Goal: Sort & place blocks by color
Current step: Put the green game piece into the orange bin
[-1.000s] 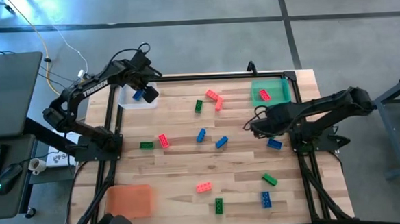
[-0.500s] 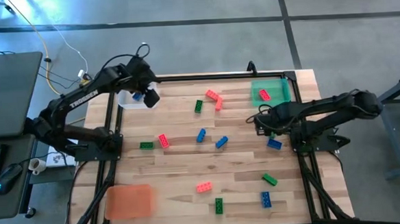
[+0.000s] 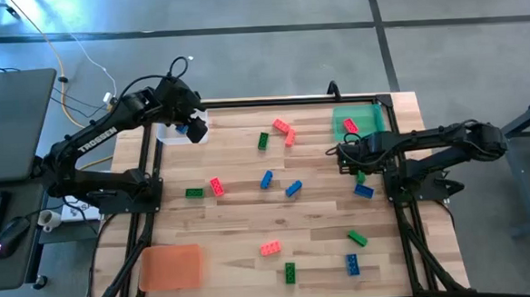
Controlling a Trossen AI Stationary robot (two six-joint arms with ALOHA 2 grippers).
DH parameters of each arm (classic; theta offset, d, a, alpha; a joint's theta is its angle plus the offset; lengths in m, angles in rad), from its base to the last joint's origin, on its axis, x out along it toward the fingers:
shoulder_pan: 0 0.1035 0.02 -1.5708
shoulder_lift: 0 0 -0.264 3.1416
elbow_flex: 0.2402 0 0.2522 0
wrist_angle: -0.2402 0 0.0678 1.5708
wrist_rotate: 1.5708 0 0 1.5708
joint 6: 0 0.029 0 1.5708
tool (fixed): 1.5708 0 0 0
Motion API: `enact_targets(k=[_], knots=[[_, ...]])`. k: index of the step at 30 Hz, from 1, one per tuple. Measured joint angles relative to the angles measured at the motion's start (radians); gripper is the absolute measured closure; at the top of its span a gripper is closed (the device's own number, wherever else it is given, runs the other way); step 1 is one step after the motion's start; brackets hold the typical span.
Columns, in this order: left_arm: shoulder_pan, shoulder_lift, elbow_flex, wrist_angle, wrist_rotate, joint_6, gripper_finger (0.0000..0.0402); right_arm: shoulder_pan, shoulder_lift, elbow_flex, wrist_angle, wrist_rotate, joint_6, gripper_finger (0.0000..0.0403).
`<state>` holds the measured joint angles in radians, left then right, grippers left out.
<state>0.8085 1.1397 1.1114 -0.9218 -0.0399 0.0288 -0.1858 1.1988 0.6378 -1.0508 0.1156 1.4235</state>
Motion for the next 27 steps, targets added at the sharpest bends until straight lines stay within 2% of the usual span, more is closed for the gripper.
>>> enact_targets(k=[5, 12, 15, 21, 27], knots=[[0.0, 0.0, 0.0, 0.0, 0.0, 0.0, 0.016, -0.006, 0.0, -0.084, 0.122, -0.041, -0.004, 0.0192], [0.0, 0.0, 0.0, 0.0, 0.0, 0.0, 0.016, -0.006, 0.0, -0.142, 0.152, -0.073, 0.034, 0.0199], [0.0, 0.0, 0.0, 0.0, 0.0, 0.0, 0.016, -0.006, 0.001, -0.148, 0.158, -0.085, 0.034, 0.0228], [0.0, 0.0, 0.0, 0.007, 0.0, 0.0, 0.016, -0.006, 0.0, -0.147, 0.173, -0.094, -0.01, 0.0334], [0.0, 0.0, 0.0, 0.008, 0.002, 0.0, 0.016, -0.005, 0.001, -0.124, 0.18, -0.098, -0.057, 0.0333]])
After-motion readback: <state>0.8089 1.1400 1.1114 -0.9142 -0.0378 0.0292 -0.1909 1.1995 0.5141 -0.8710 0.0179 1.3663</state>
